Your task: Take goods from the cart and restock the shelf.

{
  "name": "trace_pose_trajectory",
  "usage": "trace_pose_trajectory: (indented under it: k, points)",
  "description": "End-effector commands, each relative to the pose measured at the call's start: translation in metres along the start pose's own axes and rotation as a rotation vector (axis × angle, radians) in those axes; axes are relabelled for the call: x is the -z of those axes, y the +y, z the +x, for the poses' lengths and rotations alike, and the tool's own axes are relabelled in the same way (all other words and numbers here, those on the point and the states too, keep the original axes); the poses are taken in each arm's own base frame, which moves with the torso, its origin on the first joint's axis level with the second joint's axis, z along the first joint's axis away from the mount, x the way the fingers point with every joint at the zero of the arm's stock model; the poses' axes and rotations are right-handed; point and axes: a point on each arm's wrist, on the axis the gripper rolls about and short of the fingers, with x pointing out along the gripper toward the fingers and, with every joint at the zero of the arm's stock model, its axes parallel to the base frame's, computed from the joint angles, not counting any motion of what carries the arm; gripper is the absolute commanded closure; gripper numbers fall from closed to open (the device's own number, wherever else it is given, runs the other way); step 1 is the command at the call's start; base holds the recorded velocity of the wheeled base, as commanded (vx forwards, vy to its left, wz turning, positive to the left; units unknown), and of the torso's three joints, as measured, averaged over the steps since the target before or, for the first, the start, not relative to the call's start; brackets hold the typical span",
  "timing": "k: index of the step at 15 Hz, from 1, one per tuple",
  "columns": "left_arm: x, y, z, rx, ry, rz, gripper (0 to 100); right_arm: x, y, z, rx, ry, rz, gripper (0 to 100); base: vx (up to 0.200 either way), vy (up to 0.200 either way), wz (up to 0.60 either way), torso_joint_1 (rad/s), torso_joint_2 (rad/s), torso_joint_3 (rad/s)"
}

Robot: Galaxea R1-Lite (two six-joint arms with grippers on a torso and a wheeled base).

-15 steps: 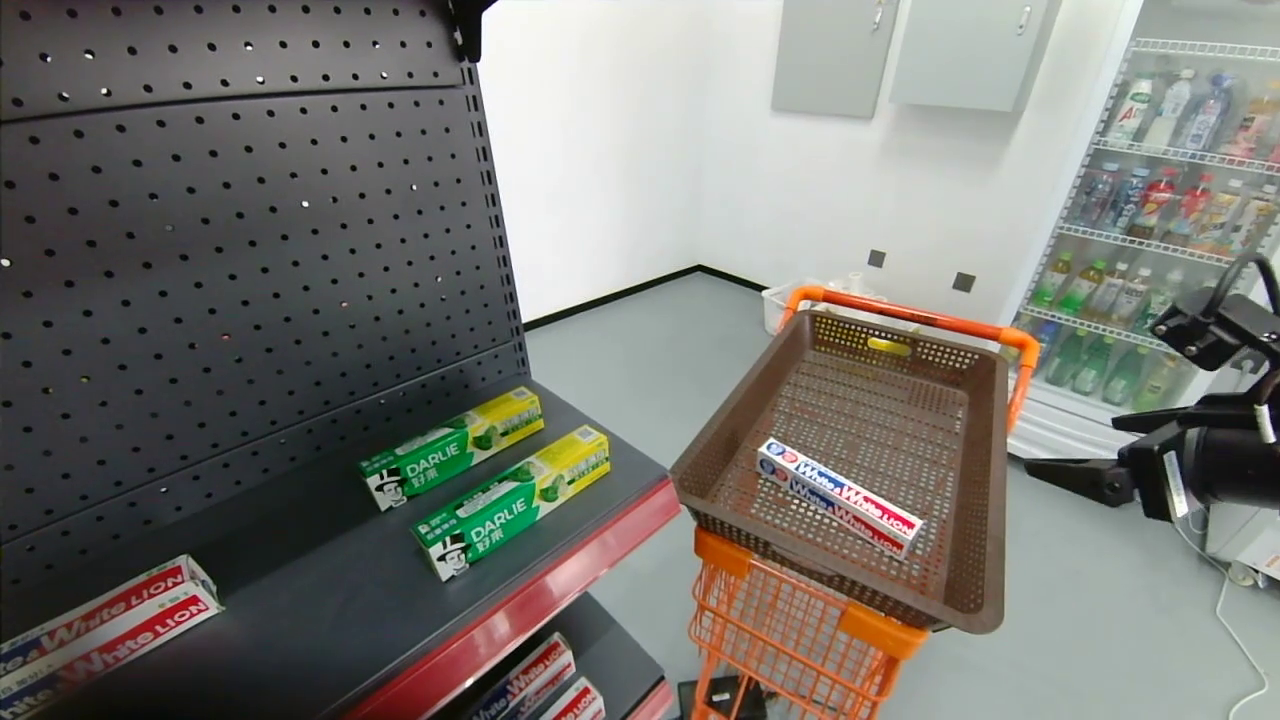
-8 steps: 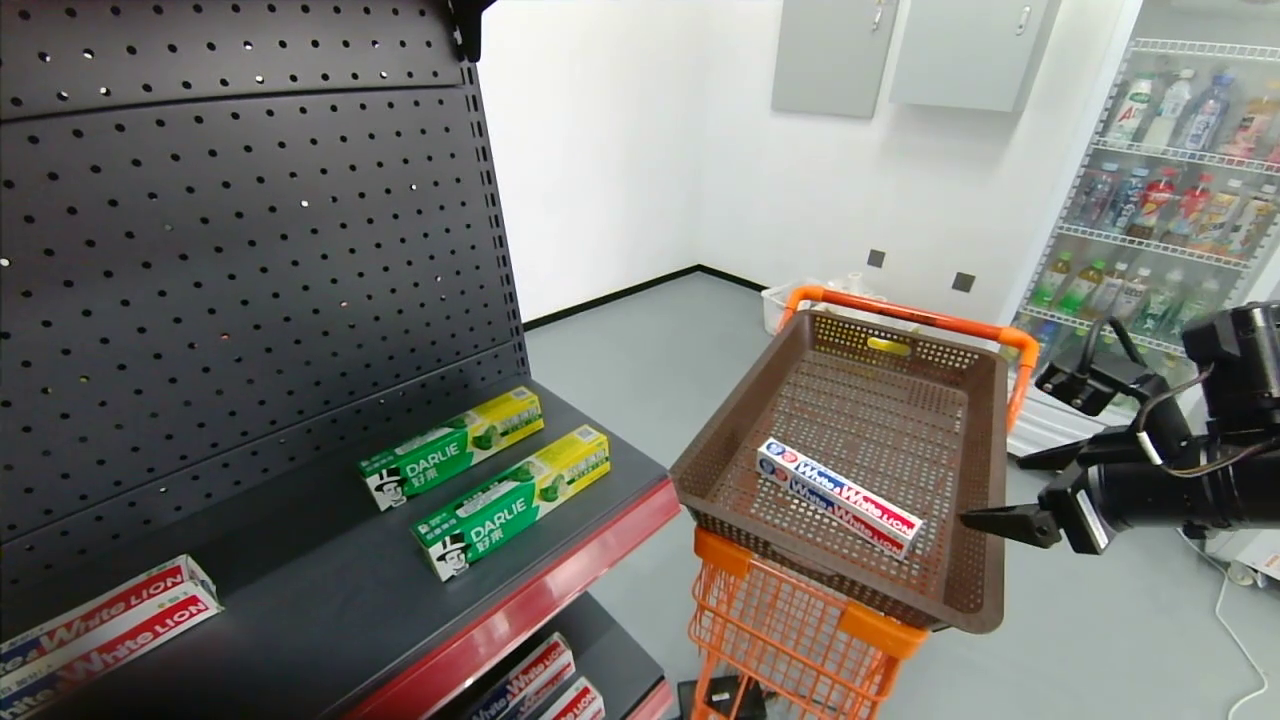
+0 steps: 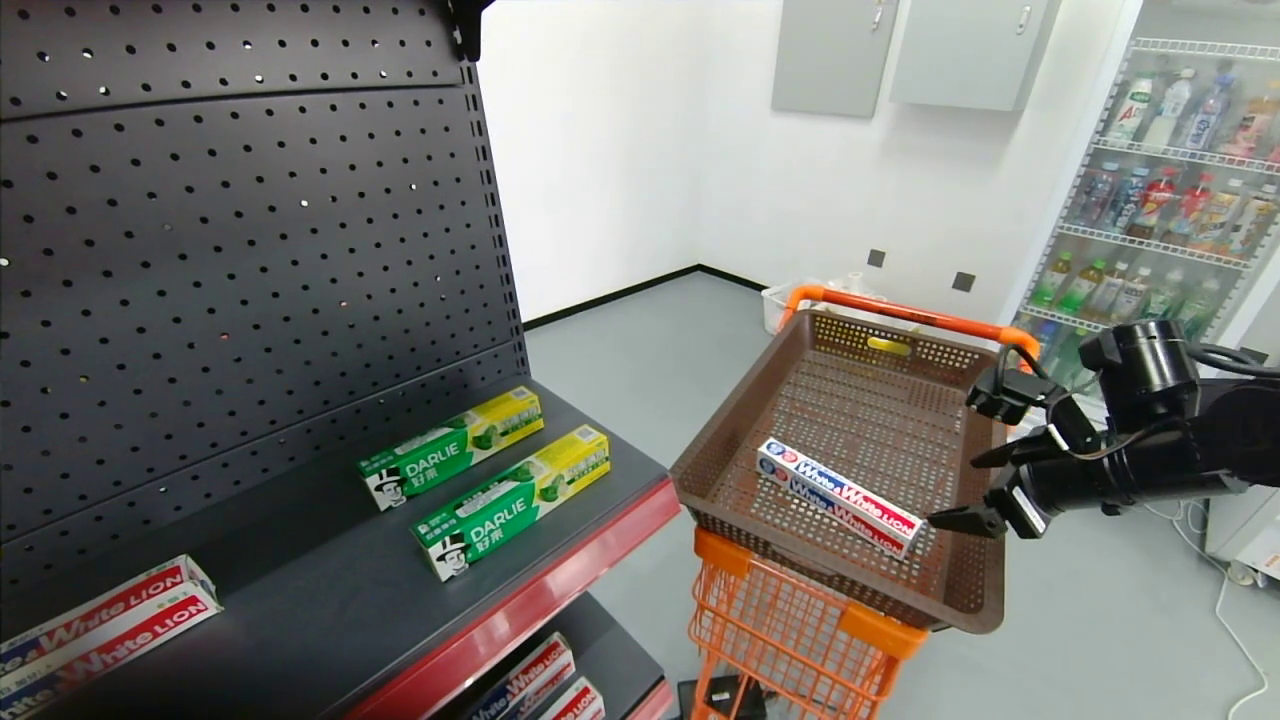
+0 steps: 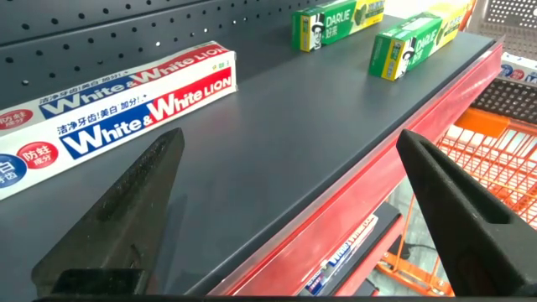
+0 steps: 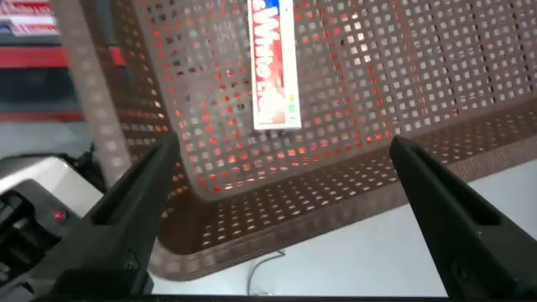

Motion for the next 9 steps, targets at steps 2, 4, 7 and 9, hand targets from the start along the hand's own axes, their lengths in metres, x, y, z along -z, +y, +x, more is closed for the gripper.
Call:
trace_pose_trajectory:
  k: [2, 4, 7, 9]
  points:
    - [0.0, 0.0, 0.0, 0.0, 0.0, 0.0, 0, 0.002, -0.01, 0.03, -0.049, 0.051, -0.01, 0, 0.0, 0.0, 0.0, 0.0, 0.0, 0.0]
    - [0.0, 0.0, 0.0, 0.0, 0.0, 0.0, 0, -0.003, -0.009, 0.04, -0.079, 0.052, -0.036, 0, 0.0, 0.0, 0.0, 0.0, 0.0, 0.0]
    - [0.0, 0.0, 0.0, -0.001, 0.001, 0.0, 0, -0.01, -0.01, 0.05, -0.085, 0.042, -0.059, 0, 0.0, 0.0, 0.0, 0.0, 0.0, 0.0]
    - [0.0, 0.0, 0.0, 0.0, 0.0, 0.0, 0, -0.01, -0.008, 0.058, -0.101, 0.046, -0.063, 0, 0.0, 0.0, 0.0, 0.0, 0.0, 0.0]
